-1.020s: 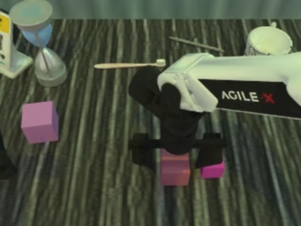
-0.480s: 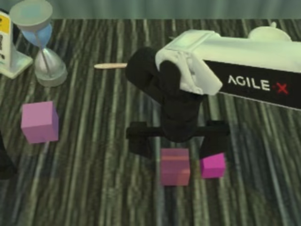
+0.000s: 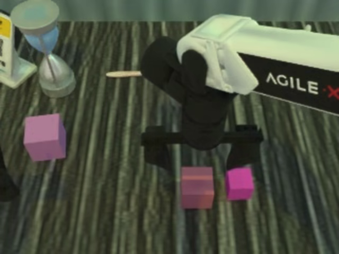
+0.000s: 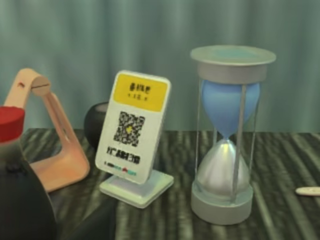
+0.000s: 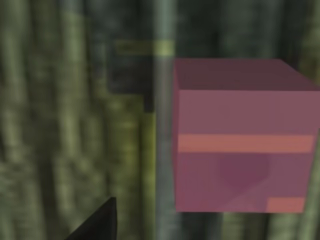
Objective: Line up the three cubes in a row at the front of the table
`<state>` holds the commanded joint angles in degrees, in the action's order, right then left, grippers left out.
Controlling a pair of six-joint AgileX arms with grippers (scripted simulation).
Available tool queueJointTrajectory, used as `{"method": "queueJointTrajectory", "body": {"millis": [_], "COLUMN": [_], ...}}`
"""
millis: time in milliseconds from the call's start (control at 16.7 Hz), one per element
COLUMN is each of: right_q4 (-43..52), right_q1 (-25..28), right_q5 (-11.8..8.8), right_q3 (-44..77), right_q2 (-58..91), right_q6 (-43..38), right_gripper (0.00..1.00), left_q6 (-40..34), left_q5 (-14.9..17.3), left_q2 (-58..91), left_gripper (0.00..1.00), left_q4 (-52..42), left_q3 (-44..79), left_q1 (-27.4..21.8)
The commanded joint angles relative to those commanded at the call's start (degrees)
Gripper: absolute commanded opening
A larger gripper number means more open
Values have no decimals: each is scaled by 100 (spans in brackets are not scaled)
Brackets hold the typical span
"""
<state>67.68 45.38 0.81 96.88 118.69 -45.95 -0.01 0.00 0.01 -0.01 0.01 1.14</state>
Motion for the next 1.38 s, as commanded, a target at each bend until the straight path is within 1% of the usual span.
{"method": "queueJointTrajectory", "body": {"millis": [180, 360, 600, 780, 900, 1080, 1380], "right_q4": [-187, -602, -1402, -2130, -2655, -3505, -5054], "right_q1": [-120, -424, -1072, -1668, -2089, -2723, -3663], "right_q5": [79, 228, 424, 508, 519, 469, 243], "right_q3": [-272, -959, -2446, -3843, -4832, -6292, -8286], "right_q2": [-345, -1184, -2789, -4212, -5236, -6855, -9526], "right_q6": [180, 576, 1327, 1972, 2408, 3037, 3906], "right_gripper": [100, 100, 100, 100, 100, 100, 100], "left_q6": [-48, -162, -383, -564, -685, -866, -1143], "left_q5": [7, 10, 3, -5, -11, -18, -16], "left_q2": [303, 1079, 2890, 4610, 5771, 7363, 9635], "left_gripper": [100, 100, 100, 100, 100, 100, 100], "left_q4": [-218, -726, -1748, -2645, -3269, -4186, -5501], "left_q3": [298, 1019, 2460, 3669, 4488, 5679, 7467], "left_q1": [-27, -76, -164, -243, -301, -392, -532]}}
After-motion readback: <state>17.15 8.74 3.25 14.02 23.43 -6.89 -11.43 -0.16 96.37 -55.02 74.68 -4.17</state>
